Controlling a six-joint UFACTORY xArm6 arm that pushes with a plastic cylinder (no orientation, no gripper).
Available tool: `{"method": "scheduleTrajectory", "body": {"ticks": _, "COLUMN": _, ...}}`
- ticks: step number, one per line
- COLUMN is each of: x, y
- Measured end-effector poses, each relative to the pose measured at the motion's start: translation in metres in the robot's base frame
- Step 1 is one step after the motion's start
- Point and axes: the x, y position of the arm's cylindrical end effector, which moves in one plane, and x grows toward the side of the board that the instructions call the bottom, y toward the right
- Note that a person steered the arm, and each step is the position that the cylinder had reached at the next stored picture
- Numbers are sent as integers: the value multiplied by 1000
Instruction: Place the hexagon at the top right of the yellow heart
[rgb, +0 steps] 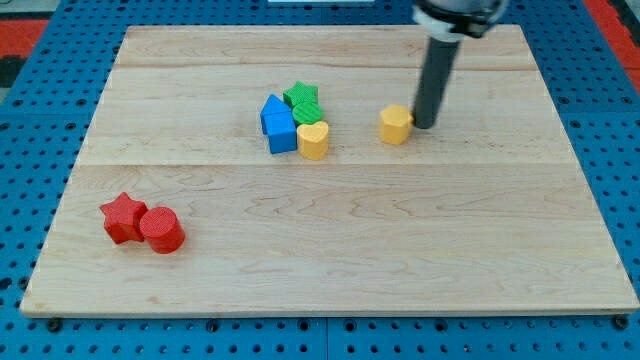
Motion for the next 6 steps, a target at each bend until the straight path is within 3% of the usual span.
{"method": "scheduleTrajectory", "body": {"ticks": 1, "x": 24, "y": 22}}
{"method": "scheduleTrajectory", "body": {"ticks": 2, "x": 39, "y": -27}}
{"method": "scheduleTrajectory", "body": {"ticks": 3, "x": 33, "y": -33}}
{"method": "scheduleTrajectory", "body": {"ticks": 5, "x": 19, "y": 30}}
{"method": "scheduleTrajectory", "body": {"ticks": 6, "x": 12, "y": 13}}
